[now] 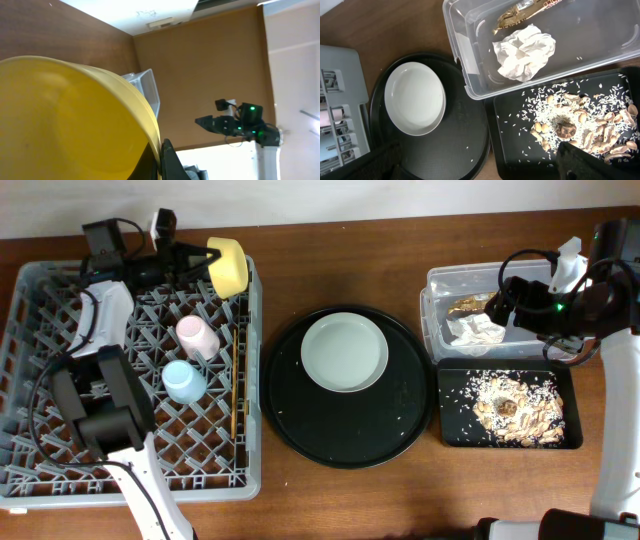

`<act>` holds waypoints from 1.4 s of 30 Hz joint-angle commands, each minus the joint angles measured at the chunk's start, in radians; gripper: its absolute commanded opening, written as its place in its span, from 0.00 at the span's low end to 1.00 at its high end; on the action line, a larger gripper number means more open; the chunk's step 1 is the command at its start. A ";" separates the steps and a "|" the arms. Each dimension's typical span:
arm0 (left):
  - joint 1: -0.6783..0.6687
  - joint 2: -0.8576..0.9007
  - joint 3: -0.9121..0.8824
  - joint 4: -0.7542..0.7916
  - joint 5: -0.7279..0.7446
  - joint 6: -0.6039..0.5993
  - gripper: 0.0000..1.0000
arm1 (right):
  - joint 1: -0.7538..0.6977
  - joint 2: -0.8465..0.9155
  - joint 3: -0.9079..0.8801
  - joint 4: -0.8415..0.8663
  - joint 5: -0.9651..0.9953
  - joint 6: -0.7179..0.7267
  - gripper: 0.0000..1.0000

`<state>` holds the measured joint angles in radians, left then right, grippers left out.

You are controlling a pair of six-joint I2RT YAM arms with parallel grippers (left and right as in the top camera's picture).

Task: Sort waste into correct bins and load items into the dishwasher rack
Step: 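Carry the yellow bowl to the rack and stand it upright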

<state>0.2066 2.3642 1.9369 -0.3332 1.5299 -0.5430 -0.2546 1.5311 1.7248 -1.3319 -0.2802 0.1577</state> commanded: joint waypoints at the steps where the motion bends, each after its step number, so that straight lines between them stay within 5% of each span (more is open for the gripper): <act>1: 0.002 0.010 -0.006 -0.010 0.041 -0.021 0.00 | -0.004 0.000 0.012 0.001 0.005 0.005 0.99; 6: 0.016 0.010 -0.006 -0.079 -0.027 -0.018 0.01 | -0.004 0.000 0.012 0.001 0.005 0.005 0.99; 9: 0.023 0.010 -0.006 -0.265 -0.117 0.078 0.04 | -0.004 0.000 0.012 0.001 0.005 0.005 0.99; 13: 0.040 0.008 -0.005 -0.327 -0.151 0.100 0.19 | -0.004 0.000 0.012 0.001 0.005 0.005 0.99; 16: 0.077 0.008 0.002 -0.327 -0.190 0.099 0.49 | -0.004 0.000 0.012 0.001 0.004 0.005 0.99; 17: 0.093 0.004 0.011 -0.327 -0.195 0.099 0.99 | -0.004 0.000 0.012 0.001 0.004 0.005 0.99; 23: 0.153 -0.162 0.041 -0.341 -0.261 0.107 0.99 | -0.004 0.000 0.012 0.001 0.005 0.005 0.99; 25: 0.127 -0.288 0.041 -0.463 -0.394 0.203 1.00 | -0.004 0.000 0.012 0.001 0.005 0.005 0.99; 29: -0.021 -0.447 0.041 -0.646 -0.813 0.350 0.97 | -0.004 0.000 0.012 0.001 0.005 0.005 0.99; 30: -0.092 -0.457 0.041 -0.666 -0.925 0.388 0.29 | -0.004 0.000 0.012 0.001 0.005 0.005 0.99; 32: -0.214 -0.439 0.040 -0.679 -1.104 0.388 0.00 | -0.004 0.000 0.012 0.001 0.005 0.005 0.99; 38: -0.432 -0.275 0.040 -0.648 -1.561 0.357 0.01 | -0.004 0.000 0.012 0.001 0.005 0.005 0.99; 42: -0.404 -0.187 0.040 -0.649 -1.630 0.358 0.00 | -0.004 0.000 0.012 0.001 0.005 0.005 0.99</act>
<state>-0.2325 2.1246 1.9808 -0.9833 0.0280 -0.1902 -0.2546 1.5311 1.7252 -1.3315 -0.2802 0.1577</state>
